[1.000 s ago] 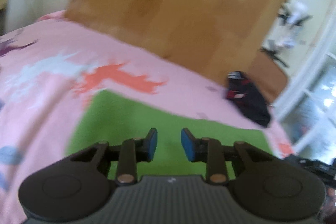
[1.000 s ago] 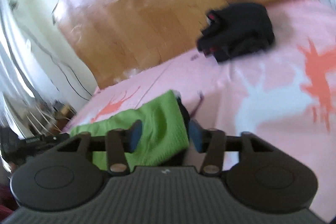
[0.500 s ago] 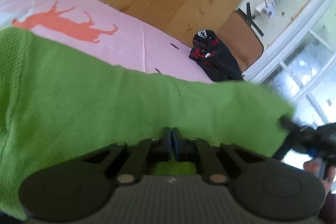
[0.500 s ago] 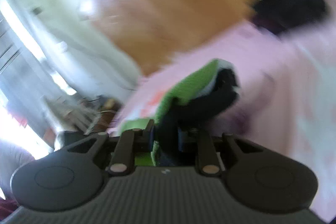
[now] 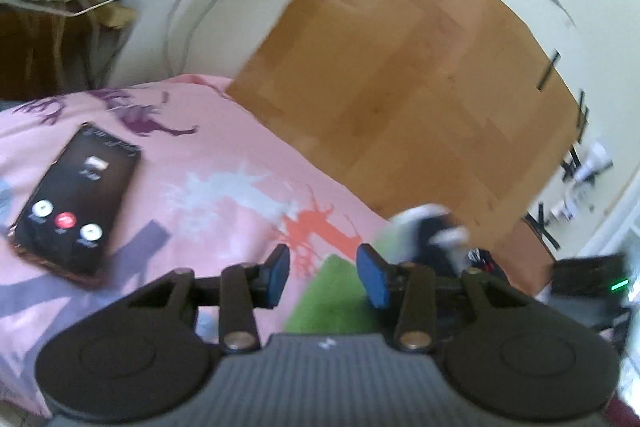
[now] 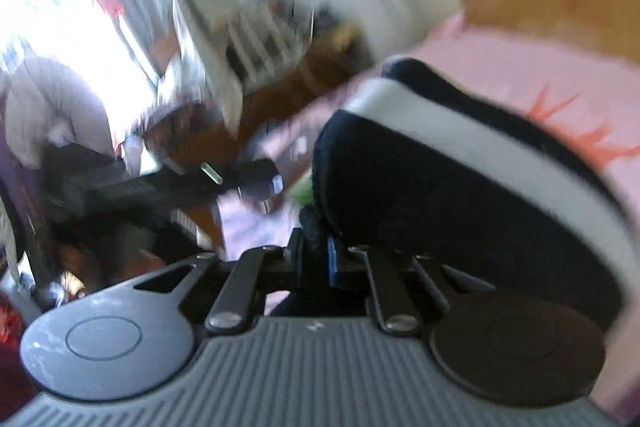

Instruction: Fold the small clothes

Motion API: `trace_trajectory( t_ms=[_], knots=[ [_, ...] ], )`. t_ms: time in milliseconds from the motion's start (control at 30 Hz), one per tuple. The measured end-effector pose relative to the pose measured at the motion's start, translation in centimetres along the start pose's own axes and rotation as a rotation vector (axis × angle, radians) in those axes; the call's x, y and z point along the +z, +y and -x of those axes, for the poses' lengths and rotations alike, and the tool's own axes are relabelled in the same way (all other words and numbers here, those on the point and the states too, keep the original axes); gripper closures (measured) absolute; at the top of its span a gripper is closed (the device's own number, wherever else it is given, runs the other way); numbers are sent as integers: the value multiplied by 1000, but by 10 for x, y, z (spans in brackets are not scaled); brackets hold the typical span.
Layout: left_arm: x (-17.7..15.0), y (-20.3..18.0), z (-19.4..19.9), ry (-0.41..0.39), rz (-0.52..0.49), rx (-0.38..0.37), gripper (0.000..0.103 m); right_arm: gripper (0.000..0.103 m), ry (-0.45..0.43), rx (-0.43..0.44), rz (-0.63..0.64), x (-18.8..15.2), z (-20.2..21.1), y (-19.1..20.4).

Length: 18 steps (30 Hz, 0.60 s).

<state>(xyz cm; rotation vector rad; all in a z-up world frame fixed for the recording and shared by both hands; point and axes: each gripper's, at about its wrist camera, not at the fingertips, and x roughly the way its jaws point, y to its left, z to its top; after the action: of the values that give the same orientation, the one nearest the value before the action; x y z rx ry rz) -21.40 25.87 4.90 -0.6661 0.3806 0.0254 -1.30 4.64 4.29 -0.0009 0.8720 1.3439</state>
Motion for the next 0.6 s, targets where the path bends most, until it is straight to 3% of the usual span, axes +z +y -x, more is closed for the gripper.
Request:
trace_trajectory(
  t_ms=[33,100,200,267,467,567,600],
  knots=[
    [-1,2,-3,6,15,-1,64,92,39,-25,3,-5,-22,-5],
    [-5,0,-11,29,20,-18,64,90,5,12,-28,-16,-28,-7],
    [-6,-8,-20,56,-15,-64,62,70,-1,68,-3,-14,1,2],
    [-6,-12,-26,58,-36,-94,62,70,-47,71,43,-13,30,5],
    [-9,-28,-36,58,-55,-200,61,71,-209,-86,120,3,93,6],
    [-21,-40,-41,86,-107,-190,62,73,-207,-130,89,18,76,-11],
    [-27,-43,-44,103,-128,-167,63,75,-162,-161,82,21,60,-20]
  ],
)
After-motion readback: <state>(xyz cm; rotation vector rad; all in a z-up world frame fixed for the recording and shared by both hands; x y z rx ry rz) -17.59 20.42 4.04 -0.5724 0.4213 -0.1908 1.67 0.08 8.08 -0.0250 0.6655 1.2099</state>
